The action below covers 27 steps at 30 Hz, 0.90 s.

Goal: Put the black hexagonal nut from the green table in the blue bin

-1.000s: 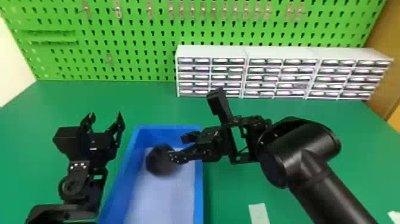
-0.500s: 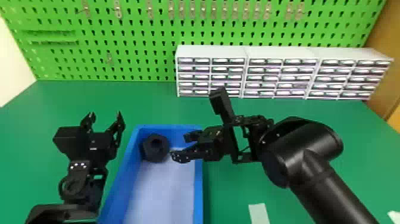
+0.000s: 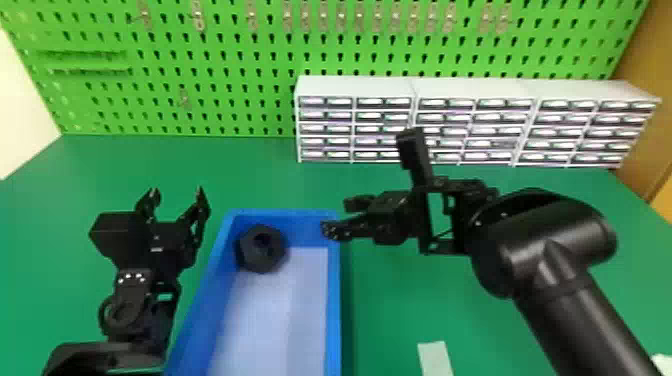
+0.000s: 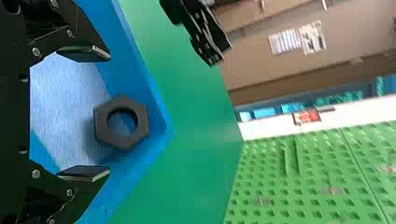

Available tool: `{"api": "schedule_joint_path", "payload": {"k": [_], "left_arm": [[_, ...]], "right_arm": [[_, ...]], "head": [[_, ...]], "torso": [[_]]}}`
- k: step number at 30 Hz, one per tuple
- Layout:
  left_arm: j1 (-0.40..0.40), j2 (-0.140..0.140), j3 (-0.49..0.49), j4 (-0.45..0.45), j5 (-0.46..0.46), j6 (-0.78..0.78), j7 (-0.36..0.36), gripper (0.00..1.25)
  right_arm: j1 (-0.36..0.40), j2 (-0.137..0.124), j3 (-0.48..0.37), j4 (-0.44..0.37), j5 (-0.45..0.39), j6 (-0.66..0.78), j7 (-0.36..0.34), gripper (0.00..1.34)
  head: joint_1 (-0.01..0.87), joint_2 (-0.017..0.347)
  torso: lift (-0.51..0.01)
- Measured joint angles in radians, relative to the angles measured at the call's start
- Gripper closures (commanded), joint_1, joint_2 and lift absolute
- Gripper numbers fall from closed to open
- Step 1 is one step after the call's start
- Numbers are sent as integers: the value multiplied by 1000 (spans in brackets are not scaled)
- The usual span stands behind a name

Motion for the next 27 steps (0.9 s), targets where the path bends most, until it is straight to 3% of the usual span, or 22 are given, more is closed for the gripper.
{"api": "schedule_joint_path", "payload": {"k": [6,15,27], "left_arm": [[2,0,2,0,0,0,0,541],[4,0,1,0,0,0,1,541],[4,0,-2,0,2,0,5,541]], "right_arm": [[13,6,-83,0,25,-24,-14,414],[60,11,-196,-33,11,-72,-129,414],[187,42,-290,-124,-38,-272,-421,415]], "head": [[657,57],[657,57],[657,57]], "torso": [[-95],[-95],[-95]]}}
